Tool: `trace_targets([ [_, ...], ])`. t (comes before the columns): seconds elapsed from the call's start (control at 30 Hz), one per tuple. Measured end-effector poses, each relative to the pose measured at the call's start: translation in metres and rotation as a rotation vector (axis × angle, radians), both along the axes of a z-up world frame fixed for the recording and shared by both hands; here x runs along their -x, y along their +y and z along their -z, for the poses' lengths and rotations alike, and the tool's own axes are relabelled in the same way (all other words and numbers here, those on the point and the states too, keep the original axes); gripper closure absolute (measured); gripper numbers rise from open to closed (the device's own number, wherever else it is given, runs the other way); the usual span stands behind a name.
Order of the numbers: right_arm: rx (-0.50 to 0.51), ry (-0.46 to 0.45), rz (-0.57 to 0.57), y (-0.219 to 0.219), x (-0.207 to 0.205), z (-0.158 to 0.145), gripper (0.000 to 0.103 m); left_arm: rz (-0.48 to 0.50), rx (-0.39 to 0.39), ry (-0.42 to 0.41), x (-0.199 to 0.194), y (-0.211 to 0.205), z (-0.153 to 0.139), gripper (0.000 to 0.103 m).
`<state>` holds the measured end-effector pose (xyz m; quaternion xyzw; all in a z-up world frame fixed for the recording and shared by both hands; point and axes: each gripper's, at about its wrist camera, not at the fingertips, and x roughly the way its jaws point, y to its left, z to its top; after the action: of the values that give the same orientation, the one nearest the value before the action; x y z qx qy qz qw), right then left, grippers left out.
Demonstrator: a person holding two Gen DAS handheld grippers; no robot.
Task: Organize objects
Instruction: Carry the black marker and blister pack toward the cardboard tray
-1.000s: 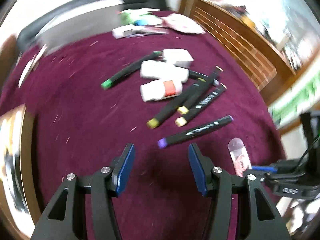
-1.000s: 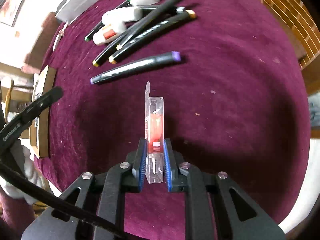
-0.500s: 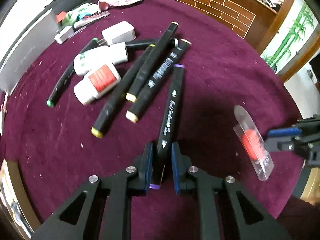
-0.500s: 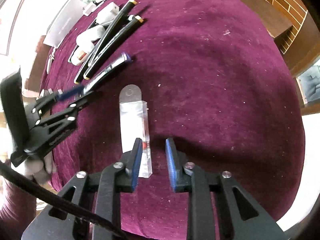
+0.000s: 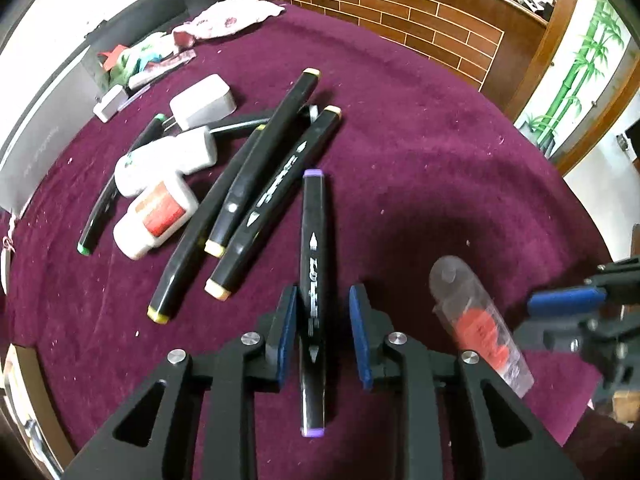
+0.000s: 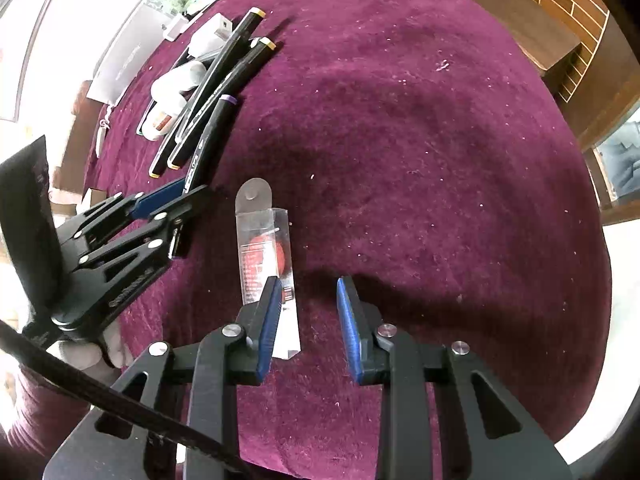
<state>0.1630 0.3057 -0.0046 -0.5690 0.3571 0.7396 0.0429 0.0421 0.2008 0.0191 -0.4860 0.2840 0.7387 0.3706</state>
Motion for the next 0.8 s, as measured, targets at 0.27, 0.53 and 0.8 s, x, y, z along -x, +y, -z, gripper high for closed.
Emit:
trace_targets([
  [0.27, -0.017, 0.009, 0.01, -0.001, 0.003, -0.004, 0.065, -0.142, -0.042, -0.034, 0.007, -0.025, 0.003, 0.09],
  [0.53, -0.099, 0.004, -0.039, -0.018, 0.017, -0.007, 0.058, -0.262, -0.179, -0.188, 0.001, -0.082, -0.012, 0.092],
  [0.8, -0.237, -0.014, -0.105, -0.045, 0.036, -0.007, 0.044, -0.324, -0.245, -0.205, -0.008, -0.13, -0.03, 0.092],
])
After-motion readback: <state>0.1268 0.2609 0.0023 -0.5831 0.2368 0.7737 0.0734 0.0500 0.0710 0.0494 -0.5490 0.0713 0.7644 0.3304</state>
